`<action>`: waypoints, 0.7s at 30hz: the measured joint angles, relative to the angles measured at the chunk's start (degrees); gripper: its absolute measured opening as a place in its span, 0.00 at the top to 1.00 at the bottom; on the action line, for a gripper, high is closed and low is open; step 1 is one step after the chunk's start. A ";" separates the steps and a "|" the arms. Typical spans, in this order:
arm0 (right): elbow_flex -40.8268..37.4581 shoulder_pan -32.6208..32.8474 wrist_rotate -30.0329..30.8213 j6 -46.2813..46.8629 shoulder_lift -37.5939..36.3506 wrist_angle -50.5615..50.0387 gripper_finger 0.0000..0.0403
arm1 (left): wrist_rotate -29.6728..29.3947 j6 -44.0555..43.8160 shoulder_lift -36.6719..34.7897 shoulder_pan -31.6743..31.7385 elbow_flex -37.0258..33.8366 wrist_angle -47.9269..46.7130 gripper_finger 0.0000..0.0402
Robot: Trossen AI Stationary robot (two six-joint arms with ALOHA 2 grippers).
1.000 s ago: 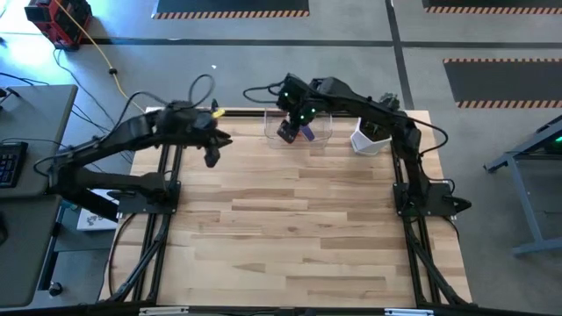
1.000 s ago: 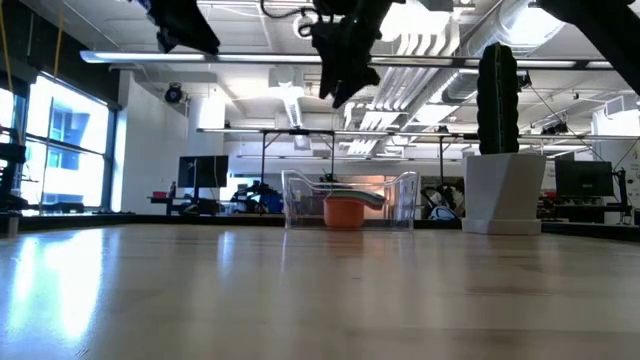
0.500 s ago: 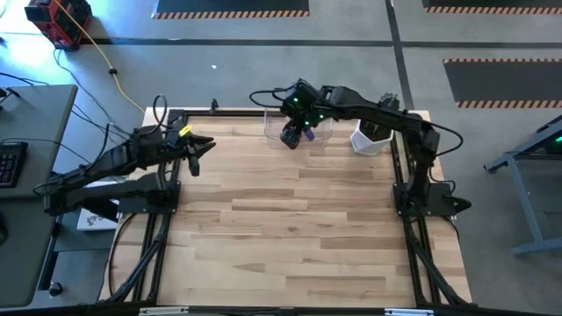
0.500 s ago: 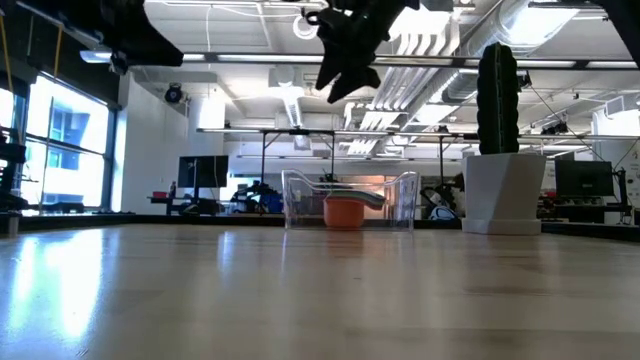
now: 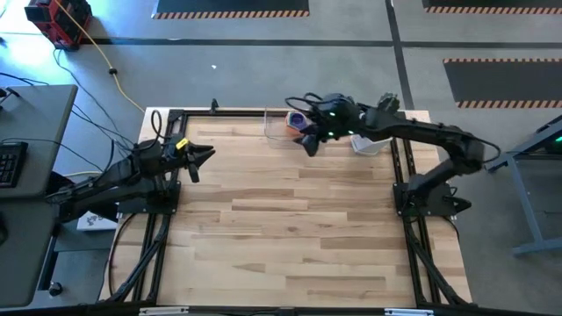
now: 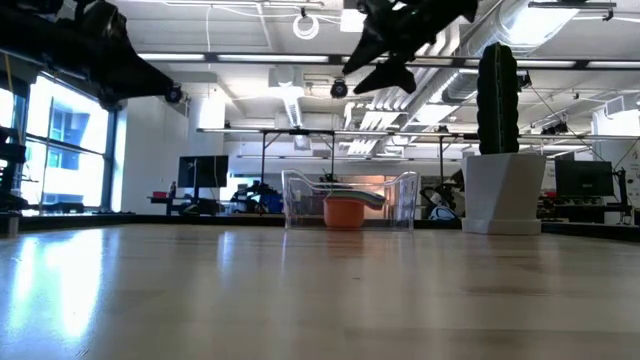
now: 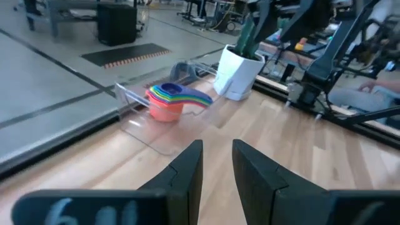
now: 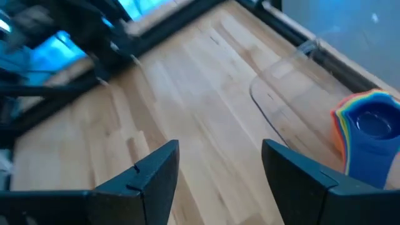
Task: Nest measuring cups in basket
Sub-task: Return to Home Position
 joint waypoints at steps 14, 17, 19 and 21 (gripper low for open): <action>-26.43 -0.20 0.45 4.75 -29.76 12.89 0.46 | 5.20 -6.12 -2.62 -0.02 -9.49 11.76 0.80; -31.57 -0.20 2.24 4.87 -35.88 15.92 0.46 | 6.50 -2.60 -2.58 0.00 -9.54 11.09 0.80; -35.23 -0.20 3.80 5.43 -39.56 19.77 0.46 | 7.89 -1.00 -2.58 -0.01 -9.54 11.25 0.80; -39.13 -0.20 4.18 5.46 -42.69 23.97 0.46 | 9.00 0.35 -2.58 0.02 -9.54 10.91 0.80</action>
